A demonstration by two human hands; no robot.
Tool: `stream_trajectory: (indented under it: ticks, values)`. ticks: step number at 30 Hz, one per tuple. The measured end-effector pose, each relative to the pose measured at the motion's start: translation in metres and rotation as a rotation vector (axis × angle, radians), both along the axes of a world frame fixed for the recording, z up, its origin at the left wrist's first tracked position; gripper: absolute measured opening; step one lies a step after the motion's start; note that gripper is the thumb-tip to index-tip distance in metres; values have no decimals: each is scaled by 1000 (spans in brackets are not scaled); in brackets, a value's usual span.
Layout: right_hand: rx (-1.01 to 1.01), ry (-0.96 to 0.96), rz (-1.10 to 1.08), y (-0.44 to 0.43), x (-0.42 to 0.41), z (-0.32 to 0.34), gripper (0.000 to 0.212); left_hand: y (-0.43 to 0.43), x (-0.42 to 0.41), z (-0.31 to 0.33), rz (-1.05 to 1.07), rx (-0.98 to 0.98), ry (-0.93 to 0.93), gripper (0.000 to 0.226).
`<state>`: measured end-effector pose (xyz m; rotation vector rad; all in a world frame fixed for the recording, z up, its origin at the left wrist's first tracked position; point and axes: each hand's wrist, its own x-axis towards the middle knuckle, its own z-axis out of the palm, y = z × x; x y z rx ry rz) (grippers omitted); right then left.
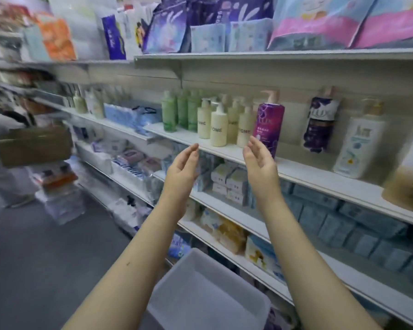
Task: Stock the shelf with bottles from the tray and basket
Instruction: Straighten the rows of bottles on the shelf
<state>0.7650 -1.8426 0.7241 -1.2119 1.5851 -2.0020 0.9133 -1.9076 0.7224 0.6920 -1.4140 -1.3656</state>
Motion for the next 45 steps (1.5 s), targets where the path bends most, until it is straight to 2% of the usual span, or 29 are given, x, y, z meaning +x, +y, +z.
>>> stream_trajectory:
  ticks: [6,10,14,19,25,34,40,45]
  values:
    - [31,-12,157,-91,39,-6,44,-68,42,2,118,39,22,25]
    - [39,2,183,-148,71,-2,44,-120,76,7,134,27,25,24]
    - [17,3,146,-202,110,1,44,-178,112,10,102,39,45,30]
    - [-7,-25,43,-262,168,7,47,-252,169,15,-17,-1,-25,19]
    - [-27,-52,-55,-315,200,16,49,-322,207,23,-110,-24,-66,18]
    - [-11,-60,-182,-410,154,5,50,-424,152,8,-210,-40,-103,30]
    - [-16,-112,-244,-487,102,-16,49,-504,93,-1,-286,-60,-141,28]
    - [-4,-99,-273,-528,71,-14,52,-548,56,5,-350,-69,-99,27]
